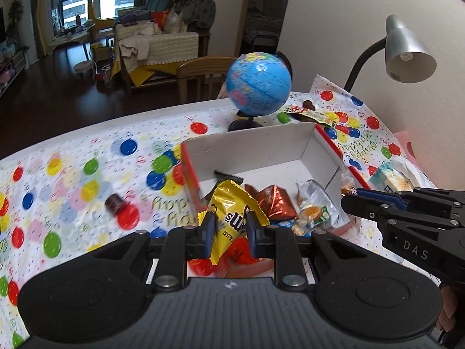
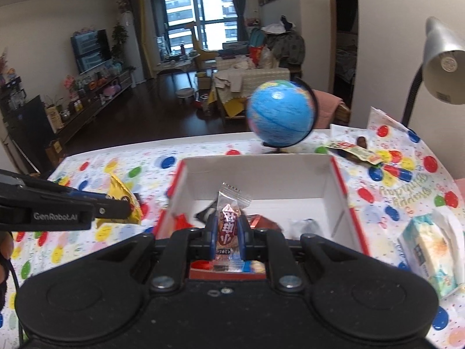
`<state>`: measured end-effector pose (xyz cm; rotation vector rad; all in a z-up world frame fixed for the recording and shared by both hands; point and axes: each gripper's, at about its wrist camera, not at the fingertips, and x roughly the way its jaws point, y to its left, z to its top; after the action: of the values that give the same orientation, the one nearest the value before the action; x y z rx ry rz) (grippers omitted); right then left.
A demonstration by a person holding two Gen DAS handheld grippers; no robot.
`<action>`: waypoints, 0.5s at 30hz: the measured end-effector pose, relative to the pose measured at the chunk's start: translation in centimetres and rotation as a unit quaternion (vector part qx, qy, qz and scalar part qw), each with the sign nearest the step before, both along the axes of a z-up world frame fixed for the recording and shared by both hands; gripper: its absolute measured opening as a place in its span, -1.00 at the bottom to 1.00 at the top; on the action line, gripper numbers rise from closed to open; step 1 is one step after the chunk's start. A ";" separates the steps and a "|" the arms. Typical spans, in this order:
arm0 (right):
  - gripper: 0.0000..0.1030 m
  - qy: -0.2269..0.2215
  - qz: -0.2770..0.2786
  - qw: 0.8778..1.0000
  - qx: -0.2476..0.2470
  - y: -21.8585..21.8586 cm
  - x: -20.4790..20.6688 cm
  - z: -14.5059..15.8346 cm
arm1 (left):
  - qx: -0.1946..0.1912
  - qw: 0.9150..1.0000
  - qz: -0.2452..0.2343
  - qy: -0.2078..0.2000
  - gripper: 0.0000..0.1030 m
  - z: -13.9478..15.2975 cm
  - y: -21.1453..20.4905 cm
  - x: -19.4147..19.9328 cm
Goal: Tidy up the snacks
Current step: 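Open the left tool over the box while the right tool releases the red stick candy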
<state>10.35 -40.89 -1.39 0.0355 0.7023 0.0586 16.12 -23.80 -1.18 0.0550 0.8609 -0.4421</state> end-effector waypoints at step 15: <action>-0.76 0.050 -0.050 0.997 0.001 -6.7 2.8 -3.6 | 0.038 0.999 -0.019 0.023 -0.57 -3.6 -6.7 5.0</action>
<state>13.20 -47.55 -4.98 0.0769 0.8003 -0.0390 21.09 -30.47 -4.76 0.1318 0.9223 -0.4481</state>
